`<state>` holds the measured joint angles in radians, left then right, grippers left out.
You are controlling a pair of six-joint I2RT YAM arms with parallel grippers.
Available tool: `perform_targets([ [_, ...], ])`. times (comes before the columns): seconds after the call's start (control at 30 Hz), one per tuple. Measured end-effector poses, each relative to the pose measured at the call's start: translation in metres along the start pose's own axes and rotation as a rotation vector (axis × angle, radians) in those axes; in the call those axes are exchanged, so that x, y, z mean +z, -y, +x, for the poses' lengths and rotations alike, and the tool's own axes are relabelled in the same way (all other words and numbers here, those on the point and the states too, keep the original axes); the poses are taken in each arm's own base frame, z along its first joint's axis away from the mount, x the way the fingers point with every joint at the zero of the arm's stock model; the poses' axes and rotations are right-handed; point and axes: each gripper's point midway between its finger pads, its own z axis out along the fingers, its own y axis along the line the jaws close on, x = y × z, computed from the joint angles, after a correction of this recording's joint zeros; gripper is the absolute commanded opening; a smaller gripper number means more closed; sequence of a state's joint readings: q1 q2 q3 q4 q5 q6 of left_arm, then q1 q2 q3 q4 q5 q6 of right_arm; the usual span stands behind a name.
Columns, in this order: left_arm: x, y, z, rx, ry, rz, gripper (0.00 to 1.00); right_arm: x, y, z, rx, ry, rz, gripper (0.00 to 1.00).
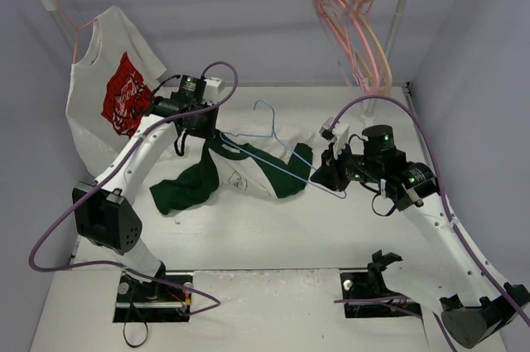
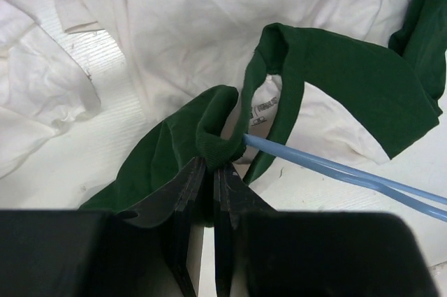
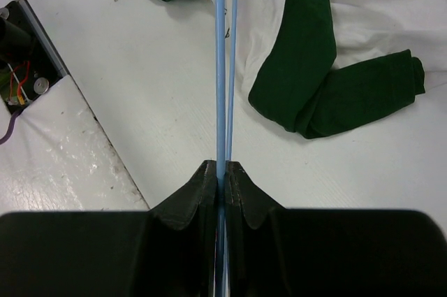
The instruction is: Place the t-shirt on the hanger
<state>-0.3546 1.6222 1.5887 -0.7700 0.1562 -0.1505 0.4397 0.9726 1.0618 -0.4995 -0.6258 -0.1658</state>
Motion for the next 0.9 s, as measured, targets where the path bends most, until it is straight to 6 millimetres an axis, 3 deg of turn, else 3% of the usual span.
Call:
perform_targets([
  [0.33,0.001,0.011,-0.004,0.037,0.018,0.018,0.1,0.002,-0.007,-0.005,-0.005,0.026,-0.043,0.0],
  [0.9,-0.001,-0.003,-0.017,0.038,0.073,-0.06,0.1,0.002,-0.019,0.002,-0.001,0.024,-0.092,0.0],
])
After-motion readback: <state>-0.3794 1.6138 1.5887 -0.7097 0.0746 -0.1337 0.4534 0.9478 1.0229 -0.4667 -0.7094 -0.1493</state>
